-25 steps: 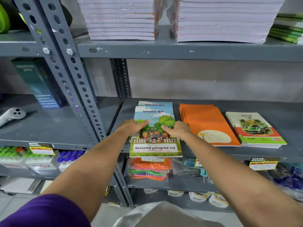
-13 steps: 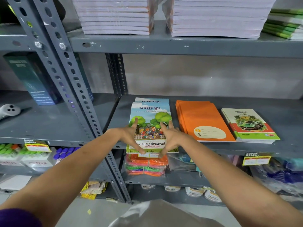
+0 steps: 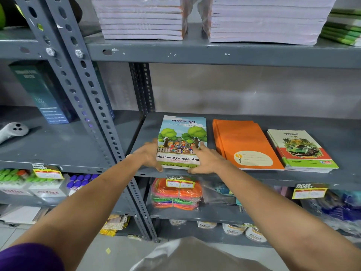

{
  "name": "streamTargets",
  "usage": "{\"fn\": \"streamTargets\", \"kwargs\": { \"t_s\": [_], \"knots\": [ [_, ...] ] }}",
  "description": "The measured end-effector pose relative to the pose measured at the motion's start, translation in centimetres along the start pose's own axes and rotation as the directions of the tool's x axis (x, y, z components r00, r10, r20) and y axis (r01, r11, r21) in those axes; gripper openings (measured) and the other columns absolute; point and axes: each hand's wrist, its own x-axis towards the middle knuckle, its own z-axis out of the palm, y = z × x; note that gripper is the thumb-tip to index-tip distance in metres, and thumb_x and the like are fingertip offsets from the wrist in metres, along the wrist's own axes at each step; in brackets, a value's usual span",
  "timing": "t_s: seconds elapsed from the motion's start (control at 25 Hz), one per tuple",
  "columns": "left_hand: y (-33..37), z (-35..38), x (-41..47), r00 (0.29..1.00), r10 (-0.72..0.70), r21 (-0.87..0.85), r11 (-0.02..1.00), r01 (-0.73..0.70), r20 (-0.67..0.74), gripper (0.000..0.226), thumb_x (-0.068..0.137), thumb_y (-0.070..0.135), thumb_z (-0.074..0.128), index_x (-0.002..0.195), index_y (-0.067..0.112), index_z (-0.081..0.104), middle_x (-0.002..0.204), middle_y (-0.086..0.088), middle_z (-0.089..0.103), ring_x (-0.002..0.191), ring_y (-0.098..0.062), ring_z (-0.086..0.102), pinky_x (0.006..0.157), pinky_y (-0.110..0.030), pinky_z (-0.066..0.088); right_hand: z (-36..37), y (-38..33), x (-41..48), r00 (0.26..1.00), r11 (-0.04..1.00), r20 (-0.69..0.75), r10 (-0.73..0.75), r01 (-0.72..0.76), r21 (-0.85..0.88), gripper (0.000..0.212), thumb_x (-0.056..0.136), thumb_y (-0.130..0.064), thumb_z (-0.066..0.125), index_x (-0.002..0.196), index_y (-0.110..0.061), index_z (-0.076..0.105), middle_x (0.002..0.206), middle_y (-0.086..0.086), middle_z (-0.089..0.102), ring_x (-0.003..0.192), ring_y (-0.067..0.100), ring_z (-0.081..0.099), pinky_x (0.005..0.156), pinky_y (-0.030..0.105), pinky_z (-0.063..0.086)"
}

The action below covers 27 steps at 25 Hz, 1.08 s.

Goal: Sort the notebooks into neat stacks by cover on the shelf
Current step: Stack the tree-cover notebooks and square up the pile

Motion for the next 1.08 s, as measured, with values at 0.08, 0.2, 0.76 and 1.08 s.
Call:
{"fn": "streamTargets", "kwargs": {
  "t_s": [0.08, 0.2, 0.76, 1.08],
  "knots": [
    [0.0, -0.2, 0.2, 0.999, -0.003, -0.002, 1.0, 0.003, -0.038, 0.08, 0.057, 0.023, 0.092, 0.121, 0.011, 0.045, 0.116, -0.007, 0.061, 0.11, -0.027, 0.06, 0.084, -0.03, 0.046, -0.2, 0.3, 0.6, 1.0, 1.0, 0.001, -0.008, 0.008, 0.014, 0.1, 0.078, -0.062, 0.061, 0.153, -0.019, 0.011, 0.161, 0.014, 0.002, 0.13, 0.039, 0.045, 0.102, 0.04, 0.045],
    [0.1, -0.9, 0.8, 0.999, -0.03, 0.038, 0.999, 0.03, -0.016, 0.067, 0.06, 0.026, 0.091, 0.114, 0.012, 0.054, 0.114, -0.007, 0.064, 0.105, -0.026, 0.061, 0.079, -0.028, 0.045, -0.3, 0.9, 1.2, 1.0, 0.999, 0.002, -0.003, 0.003, 0.04, 0.101, 0.076, -0.065, 0.063, 0.153, -0.021, 0.015, 0.16, 0.012, 0.006, 0.131, 0.036, 0.043, 0.104, 0.039, 0.043],
    [0.9, -1.1, 1.3, 0.997, -0.077, 0.156, 0.985, 0.072, 0.026, 0.06, 0.05, 0.035, 0.094, 0.092, 0.013, 0.057, 0.093, -0.004, 0.065, 0.081, -0.022, 0.064, 0.075, -0.033, 0.056, 0.0, 1.6, 1.6, 0.999, 0.998, 0.023, -0.029, 0.027, 0.059, 0.1, 0.074, -0.059, 0.07, 0.152, -0.035, 0.013, 0.162, 0.009, -0.002, 0.142, 0.038, 0.028, 0.112, 0.044, 0.034],
    [0.9, 0.3, 1.3, 0.994, -0.11, 0.087, 0.99, 0.108, 0.02, 0.073, 0.045, 0.038, 0.096, 0.101, 0.014, 0.056, 0.101, -0.003, 0.064, 0.088, -0.02, 0.059, 0.084, -0.033, 0.054, -0.1, 0.5, 1.3, 0.992, 0.987, -0.034, 0.124, -0.12, 0.105, 0.12, 0.063, -0.06, 0.079, 0.153, -0.025, 0.008, 0.161, 0.017, -0.003, 0.136, 0.04, 0.037, 0.109, 0.043, 0.038]
  ]
}}
